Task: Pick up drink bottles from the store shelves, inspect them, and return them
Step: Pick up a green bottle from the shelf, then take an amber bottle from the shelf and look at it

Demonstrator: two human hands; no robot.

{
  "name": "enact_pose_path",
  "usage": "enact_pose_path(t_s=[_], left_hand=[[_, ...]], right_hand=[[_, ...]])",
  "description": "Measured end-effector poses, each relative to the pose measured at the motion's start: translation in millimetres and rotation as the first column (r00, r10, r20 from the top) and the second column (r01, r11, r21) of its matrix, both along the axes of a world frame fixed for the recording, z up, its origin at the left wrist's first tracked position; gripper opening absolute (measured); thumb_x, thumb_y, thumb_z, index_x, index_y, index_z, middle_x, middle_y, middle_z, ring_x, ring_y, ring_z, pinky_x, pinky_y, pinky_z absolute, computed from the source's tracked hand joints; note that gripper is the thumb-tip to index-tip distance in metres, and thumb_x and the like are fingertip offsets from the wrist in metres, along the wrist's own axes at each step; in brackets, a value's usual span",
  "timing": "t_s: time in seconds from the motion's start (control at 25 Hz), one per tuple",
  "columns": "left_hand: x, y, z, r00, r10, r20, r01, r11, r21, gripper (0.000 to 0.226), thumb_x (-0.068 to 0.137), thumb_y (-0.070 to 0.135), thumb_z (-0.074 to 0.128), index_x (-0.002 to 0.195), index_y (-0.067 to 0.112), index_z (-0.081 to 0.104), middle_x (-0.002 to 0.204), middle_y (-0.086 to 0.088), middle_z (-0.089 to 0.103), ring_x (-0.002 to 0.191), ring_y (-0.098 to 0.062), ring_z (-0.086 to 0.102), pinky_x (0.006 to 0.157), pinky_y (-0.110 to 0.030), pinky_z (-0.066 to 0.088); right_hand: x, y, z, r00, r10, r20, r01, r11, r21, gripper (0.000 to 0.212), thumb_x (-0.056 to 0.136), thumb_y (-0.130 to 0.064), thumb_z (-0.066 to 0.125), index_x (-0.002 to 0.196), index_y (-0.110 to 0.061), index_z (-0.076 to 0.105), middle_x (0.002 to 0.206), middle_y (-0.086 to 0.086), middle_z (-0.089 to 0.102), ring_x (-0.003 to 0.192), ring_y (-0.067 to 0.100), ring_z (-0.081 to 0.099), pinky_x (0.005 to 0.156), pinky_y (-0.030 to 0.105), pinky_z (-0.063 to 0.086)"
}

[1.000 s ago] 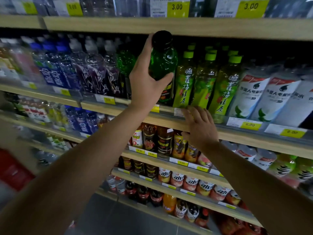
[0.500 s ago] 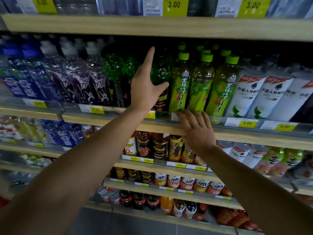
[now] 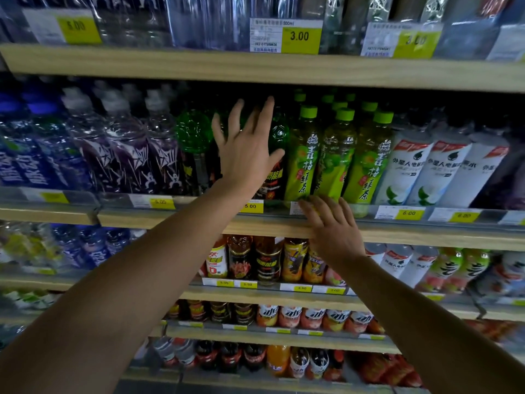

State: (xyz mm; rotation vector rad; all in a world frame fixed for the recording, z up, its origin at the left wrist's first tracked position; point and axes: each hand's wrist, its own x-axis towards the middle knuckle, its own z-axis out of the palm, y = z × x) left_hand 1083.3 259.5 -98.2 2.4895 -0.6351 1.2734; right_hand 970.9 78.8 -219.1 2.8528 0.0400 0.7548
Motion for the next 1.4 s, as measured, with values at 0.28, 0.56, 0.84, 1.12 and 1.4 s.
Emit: enact_pose_path(t_s=[0.28, 0.56, 0.84, 1.12, 1.4], left_hand=[[-7.3, 5.8, 0.5, 0.994, -0.052, -0.098, 0.058, 0.997, 0.054, 0.088, 0.088, 0.046, 0.063, 0.158, 0.02, 0.019, 0.155, -0.007, 0.043, 0.151, -0.033, 0.019, 0.118, -0.065, 0.006], [-52.2, 29.3, -31.8, 0.963, -0.139, -0.23, 0.147, 0.989, 0.017, 0.074, 0.092, 0.044, 0.062, 0.154, 0.017, 0.034, 0.157, -0.008, 0.04, 0.149, -0.034, 0.027, 0.119, -0.061, 0.02], [-110.6, 50.0, -107.4, 0.911, -0.123, -0.393, 0.141, 0.99, 0.018, 0.076, 0.089, 0.055, 0.043, 0.152, 0.013, 0.038, 0.153, -0.014, 0.044, 0.142, -0.037, 0.039, 0.112, -0.059, 0.034], [-151.1, 74.7, -171.4, 0.849, -0.092, -0.521, 0.142, 0.988, 0.057, 0.076, 0.091, 0.057, 0.042, 0.153, 0.013, 0.037, 0.154, -0.013, 0.043, 0.143, -0.034, 0.038, 0.114, -0.054, 0.035], [-127.8, 122.2, -224.3, 0.784, -0.084, -0.615, 0.15, 0.987, 0.056, 0.076, 0.087, 0.056, 0.046, 0.152, 0.016, 0.039, 0.154, -0.014, 0.042, 0.141, -0.039, 0.039, 0.11, -0.059, 0.037]], right_hand=[[-4.6, 4.4, 7.1, 0.997, -0.02, -0.077, 0.021, 1.0, 0.019, 0.094, 0.079, -0.016, 0.075, 0.154, -0.024, 0.019, 0.156, 0.006, 0.036, 0.147, 0.031, 0.029, 0.121, 0.048, 0.01], [-28.1, 7.2, 29.4, 0.987, 0.064, -0.151, -0.034, 0.981, 0.191, 0.087, 0.086, -0.037, 0.071, 0.156, -0.023, 0.021, 0.161, 0.006, 0.023, 0.15, 0.03, 0.015, 0.123, 0.044, 0.018], [-75.6, 10.9, 11.0, 0.979, 0.133, -0.157, -0.062, 0.917, 0.393, 0.079, 0.085, -0.039, 0.073, 0.15, -0.018, 0.034, 0.155, 0.005, 0.033, 0.145, 0.03, 0.025, 0.116, 0.047, 0.033], [-99.1, 29.3, -30.1, 0.962, 0.141, -0.233, -0.009, 0.87, 0.492, 0.082, 0.086, -0.04, 0.071, 0.153, -0.016, 0.031, 0.157, 0.004, 0.031, 0.146, 0.029, 0.023, 0.117, 0.046, 0.031], [-74.8, 74.9, -74.7, 0.965, 0.108, -0.238, 0.047, 0.823, 0.566, 0.08, 0.085, -0.036, 0.073, 0.152, -0.014, 0.034, 0.154, 0.007, 0.034, 0.142, 0.032, 0.028, 0.116, 0.043, 0.03]])
